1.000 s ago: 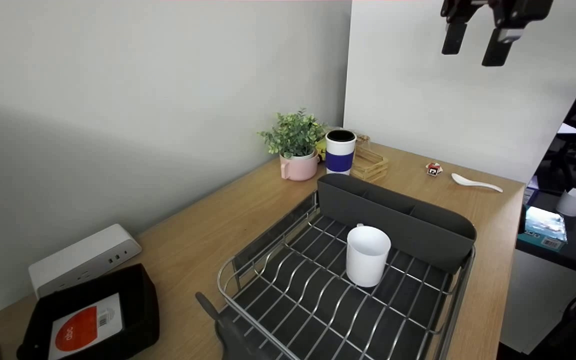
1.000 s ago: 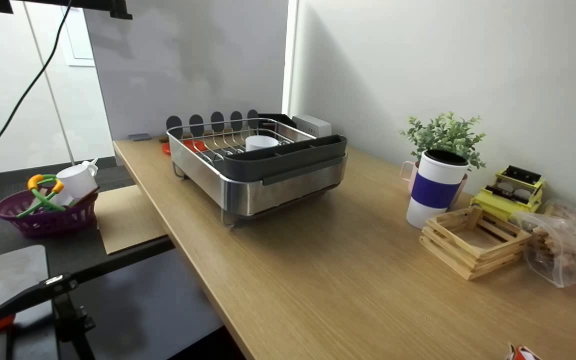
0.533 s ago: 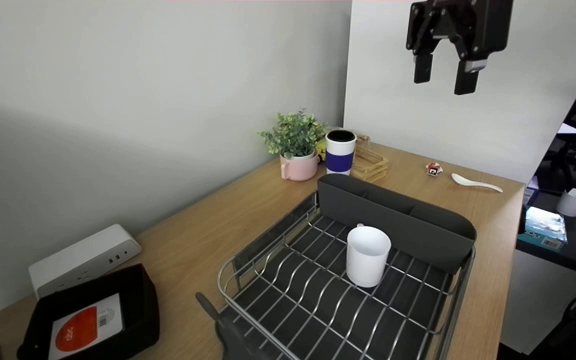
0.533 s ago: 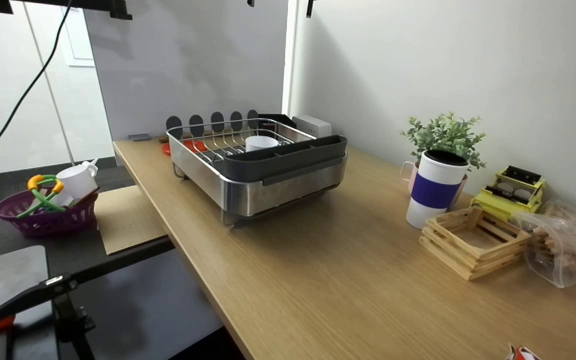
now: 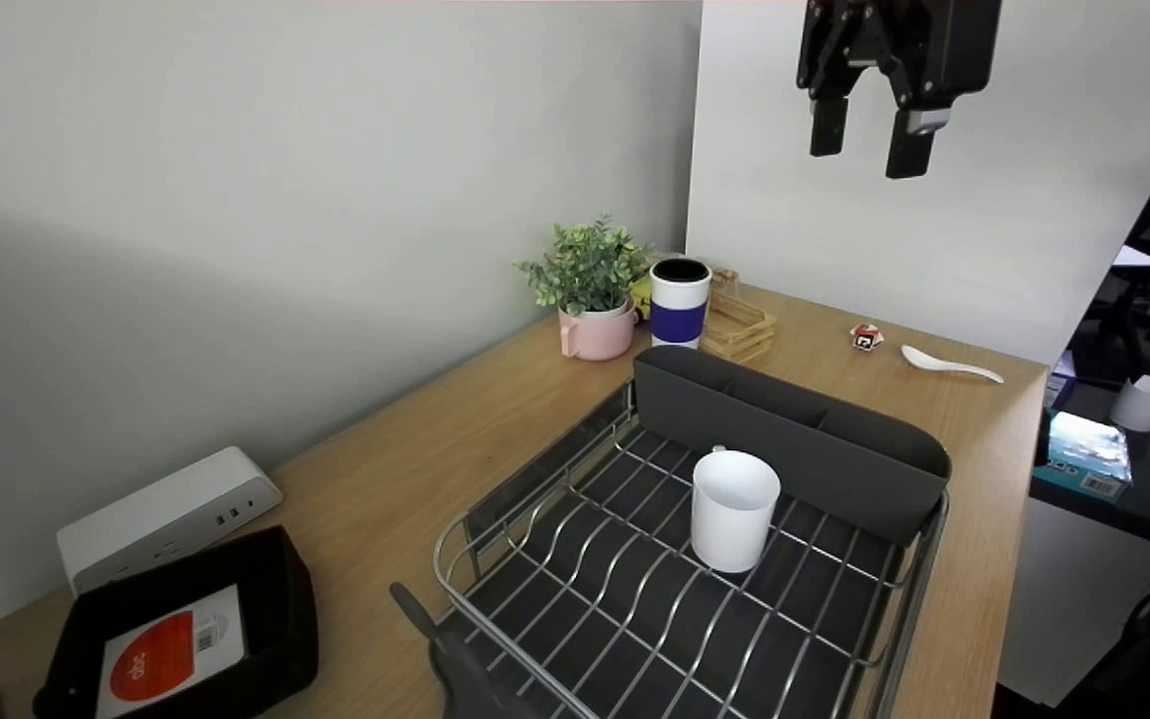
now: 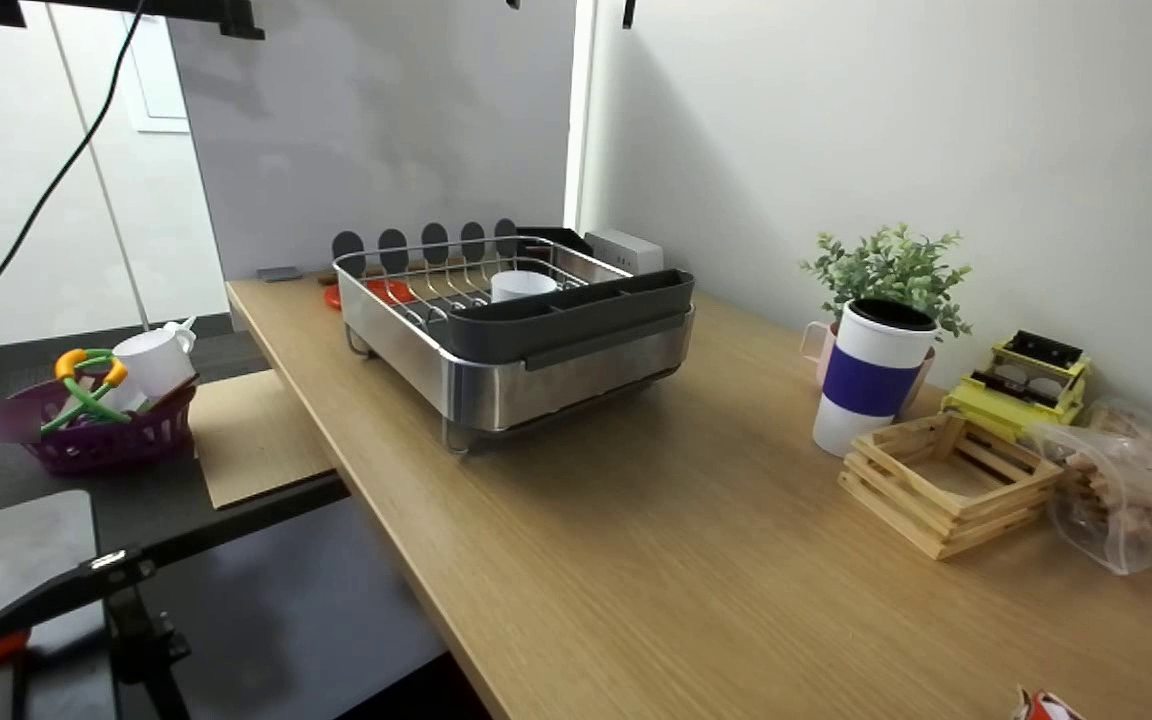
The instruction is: Remove the white mug from the dish rack and place it on the right side of the countertop
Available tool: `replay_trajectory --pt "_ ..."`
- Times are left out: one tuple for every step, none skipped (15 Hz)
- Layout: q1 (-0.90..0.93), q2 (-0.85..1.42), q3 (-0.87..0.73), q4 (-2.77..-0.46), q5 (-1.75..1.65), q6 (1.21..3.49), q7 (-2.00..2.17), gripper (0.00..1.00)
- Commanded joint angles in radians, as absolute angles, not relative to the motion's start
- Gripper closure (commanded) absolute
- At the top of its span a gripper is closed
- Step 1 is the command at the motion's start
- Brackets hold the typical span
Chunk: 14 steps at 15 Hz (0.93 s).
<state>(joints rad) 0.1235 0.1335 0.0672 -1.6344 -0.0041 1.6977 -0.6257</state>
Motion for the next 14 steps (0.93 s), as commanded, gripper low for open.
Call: replay_trajectory --pt "0.101 0.14 0.086 -1.643 0.025 1.729 -0.638 0.0" --pt "0.1 0.154 0.087 -1.635 0.033 1.726 -0.647 0.0" --pt "0.1 0.17 0.089 -1.625 0.04 1.719 -0.654 0.0" --pt "0.1 0.182 0.09 -1.618 0.048 1.716 -0.66 0.0" --pt "0.1 0.199 0.092 -1.607 0.056 1.71 -0.666 0.0" --pt "0.099 0.217 0.095 -1.596 0.064 1.703 -0.674 0.0" --pt "0.099 0.237 0.098 -1.586 0.071 1.698 -0.683 0.0" --pt "0.098 0.256 0.101 -1.575 0.078 1.694 -0.691 0.0" --pt "0.099 0.279 0.105 -1.559 0.084 1.683 -0.698 0.0" --pt "0.099 0.304 0.11 -1.543 0.087 1.679 -0.707 0.0" --pt "0.101 0.328 0.116 -1.524 0.087 1.668 -0.71 0.0" --pt "0.103 0.353 0.122 -1.506 0.082 1.661 -0.711 0.0" --pt "0.106 0.381 0.129 -1.485 0.077 1.653 -0.71 0.0" --pt "0.109 0.405 0.137 -1.465 0.074 1.643 -0.711 0.0"
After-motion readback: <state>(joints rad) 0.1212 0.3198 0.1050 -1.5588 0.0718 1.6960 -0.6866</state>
